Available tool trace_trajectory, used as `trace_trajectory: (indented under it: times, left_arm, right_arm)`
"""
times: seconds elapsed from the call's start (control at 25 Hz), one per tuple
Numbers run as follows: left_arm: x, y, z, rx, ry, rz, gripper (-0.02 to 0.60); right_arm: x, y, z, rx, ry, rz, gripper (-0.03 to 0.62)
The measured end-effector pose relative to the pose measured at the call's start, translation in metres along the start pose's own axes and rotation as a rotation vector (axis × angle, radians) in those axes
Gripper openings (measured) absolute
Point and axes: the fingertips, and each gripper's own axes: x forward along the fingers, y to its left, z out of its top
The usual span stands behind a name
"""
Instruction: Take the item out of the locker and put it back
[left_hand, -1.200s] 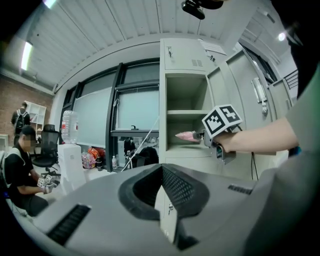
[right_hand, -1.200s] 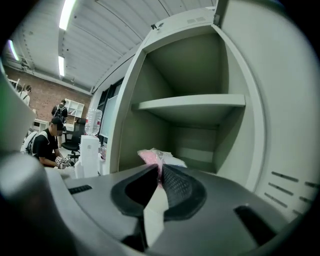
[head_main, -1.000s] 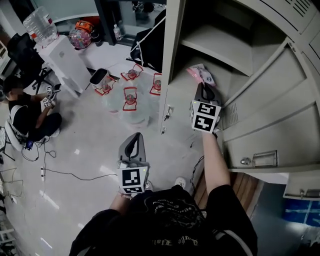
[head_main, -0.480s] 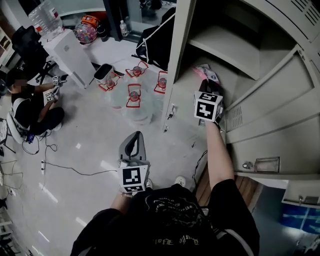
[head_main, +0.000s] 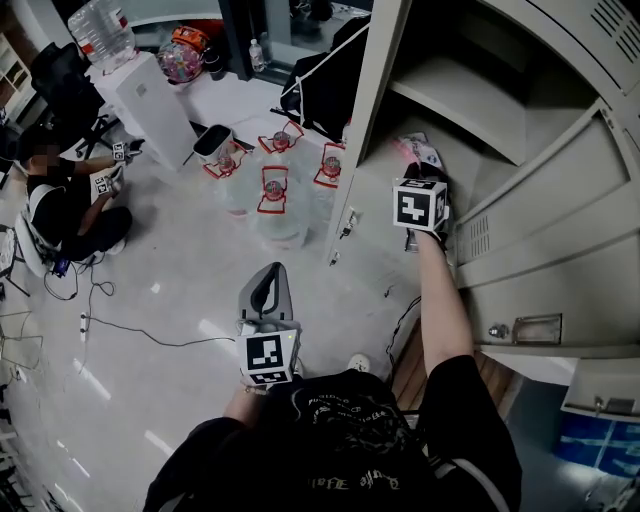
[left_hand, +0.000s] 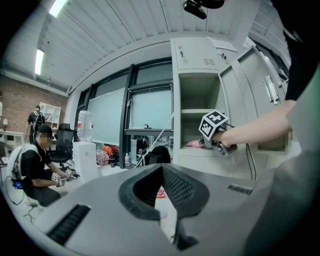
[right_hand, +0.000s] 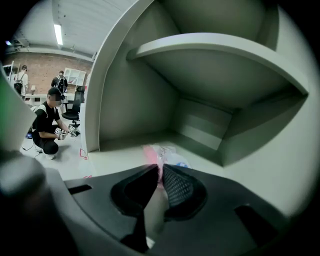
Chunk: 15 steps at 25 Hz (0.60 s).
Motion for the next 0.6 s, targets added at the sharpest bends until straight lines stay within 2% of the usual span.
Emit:
trace_trajectory:
  times: [0.16,0.24,0.28,0.6]
  left_arm:
    - [-0.005,0.004,-0.003,-0.007,0.004,0.011,0.008]
    - [-0.008,0.006,-0.003,-0.011,0.003,0.018,0.008]
    - [-0.009,0.008,-0.003,-0.013,0.003,0.021,0.008]
    - [-0.016,0.013,-0.001,-0.018,-0.013,0.03,0.008]
  right_arm:
    - [0.0,0.001,0.001,0.034,-0.001,0.003,0.056]
    - [0.002,0.003,0.002,0.075,-0.003,0.029,0.157]
    - [0.002,0.003,0.002,0.091,-0.008,0.037,0.178]
    - [-0.015,0.004,0.006,0.155,-0.077,0.045,0.209]
